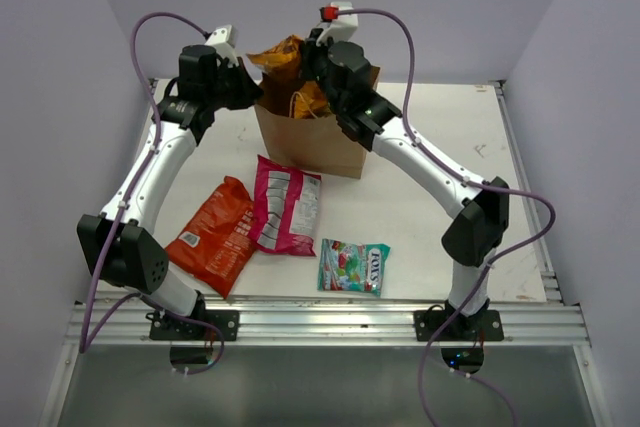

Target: Place the snacks into the paper bag

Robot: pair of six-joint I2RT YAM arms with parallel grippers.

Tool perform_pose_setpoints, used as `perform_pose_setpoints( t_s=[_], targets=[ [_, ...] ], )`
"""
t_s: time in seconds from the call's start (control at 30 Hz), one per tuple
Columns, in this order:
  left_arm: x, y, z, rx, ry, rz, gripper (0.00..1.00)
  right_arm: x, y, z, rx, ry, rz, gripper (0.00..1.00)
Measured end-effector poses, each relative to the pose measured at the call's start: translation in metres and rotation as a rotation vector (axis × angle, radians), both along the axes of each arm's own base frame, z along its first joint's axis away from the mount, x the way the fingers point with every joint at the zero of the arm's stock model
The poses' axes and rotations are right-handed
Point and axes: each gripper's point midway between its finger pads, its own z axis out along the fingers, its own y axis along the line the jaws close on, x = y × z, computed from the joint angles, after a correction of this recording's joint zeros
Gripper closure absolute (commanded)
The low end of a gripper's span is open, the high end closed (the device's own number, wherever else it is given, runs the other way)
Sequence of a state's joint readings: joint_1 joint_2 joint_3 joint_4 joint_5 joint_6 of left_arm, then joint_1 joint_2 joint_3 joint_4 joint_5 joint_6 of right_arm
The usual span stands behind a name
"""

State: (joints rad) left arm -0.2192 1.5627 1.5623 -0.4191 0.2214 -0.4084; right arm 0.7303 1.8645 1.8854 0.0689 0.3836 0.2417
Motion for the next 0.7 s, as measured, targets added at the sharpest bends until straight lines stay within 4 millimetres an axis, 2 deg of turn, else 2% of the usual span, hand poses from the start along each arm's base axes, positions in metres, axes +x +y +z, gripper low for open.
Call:
perform_pose_setpoints(
  t_s=[0.1, 0.2, 0.27, 0.4, 0.43, 0.5, 0.53, 0.6, 0.7],
  targets=[
    [0.0, 0.0, 0.001, 0.0, -0.002, 0.001, 1.0, 0.008, 0.001, 0.018, -0.002, -0.034, -0.033, 1.0],
    [0.0, 0.0, 0.001, 0.0, -0.002, 0.001, 1.0, 0.009, -0.001, 0.023, -0.009, -0.041, -0.049, 1.0],
    [0.0, 0.0, 0.001, 0.0, -0.002, 0.0, 1.0, 0.008, 0.0, 0.018, -0.016, -0.031, -0.048, 1.0],
    [-0.001, 0.0, 0.0, 0.001, 0.002, 0.001, 1.0, 0.005, 0.005, -0.013, -0.06, 0.032, -0.045, 1.0],
    [-0.001, 0.0, 0.0, 0.002, 0.003, 0.001, 1.0, 0.004, 0.007, -0.021, -0.069, 0.048, -0.04, 0.88],
    [-0.001, 0.0, -0.001, 0.002, 0.004, 0.0, 1.0, 0.001, 0.01, -0.035, -0.086, 0.079, -0.032, 0.71],
    [-0.001, 0.0, -0.001, 0.002, 0.005, 0.0, 1.0, -0.001, 0.012, -0.043, -0.101, 0.098, -0.026, 0.53],
    [-0.001, 0.0, -0.001, 0.002, 0.004, 0.0, 1.0, -0.005, 0.015, -0.056, -0.127, 0.124, -0.011, 0.35],
    [-0.001, 0.001, -0.001, 0.003, 0.005, 0.002, 1.0, -0.014, 0.018, -0.065, -0.189, 0.14, 0.01, 0.26]
  ],
)
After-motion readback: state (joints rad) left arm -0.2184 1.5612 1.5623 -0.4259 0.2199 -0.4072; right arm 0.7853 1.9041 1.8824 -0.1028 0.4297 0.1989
